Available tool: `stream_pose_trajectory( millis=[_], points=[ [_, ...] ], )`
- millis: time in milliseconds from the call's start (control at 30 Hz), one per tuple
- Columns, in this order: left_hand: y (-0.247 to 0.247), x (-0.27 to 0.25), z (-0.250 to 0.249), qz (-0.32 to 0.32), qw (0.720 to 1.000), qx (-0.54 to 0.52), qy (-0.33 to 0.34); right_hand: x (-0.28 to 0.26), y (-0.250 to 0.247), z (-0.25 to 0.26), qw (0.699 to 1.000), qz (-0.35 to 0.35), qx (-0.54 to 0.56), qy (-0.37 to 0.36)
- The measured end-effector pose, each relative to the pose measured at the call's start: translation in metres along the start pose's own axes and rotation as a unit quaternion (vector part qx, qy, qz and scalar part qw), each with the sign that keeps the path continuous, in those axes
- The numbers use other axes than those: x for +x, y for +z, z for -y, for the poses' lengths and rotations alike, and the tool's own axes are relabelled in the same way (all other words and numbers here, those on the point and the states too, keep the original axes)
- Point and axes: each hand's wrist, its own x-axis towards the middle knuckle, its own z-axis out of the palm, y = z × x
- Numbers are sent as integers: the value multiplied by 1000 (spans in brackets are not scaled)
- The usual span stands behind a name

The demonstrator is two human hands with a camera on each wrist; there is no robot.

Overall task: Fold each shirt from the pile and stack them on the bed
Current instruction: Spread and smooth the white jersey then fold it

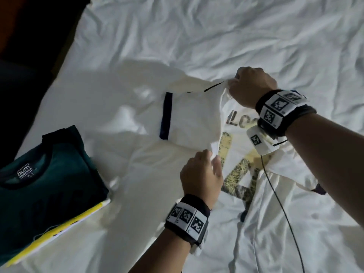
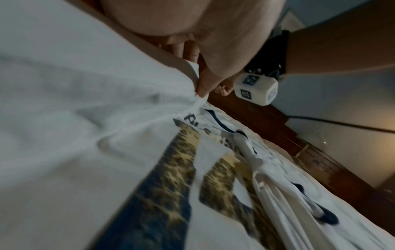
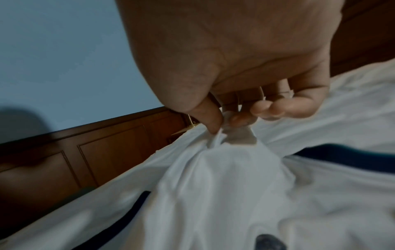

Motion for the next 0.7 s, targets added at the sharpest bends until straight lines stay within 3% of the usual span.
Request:
stream_pose_trajectory(
  millis=[133,267,400,533,600,700],
  points=[
    [24,-15,-20,93,995,38,-3,-4,0,-21,1000,23,21,3],
    [31,-31,-17,190,979,57,-40,-37,31,-34,999,19,36,-35],
    [10,-59,-1,213,973,72,-53,-134,77,-35,991,-7,64,-117],
    [-21,-98,24,244,957,117,-104,-227,133,-35,965,113,23,-235],
    [-38,-120,36,260,950,137,-109,-251,149,-36,958,137,8,-250],
    [-61,-149,53,277,940,165,-113,-266,157,-34,967,108,32,-230]
  ],
)
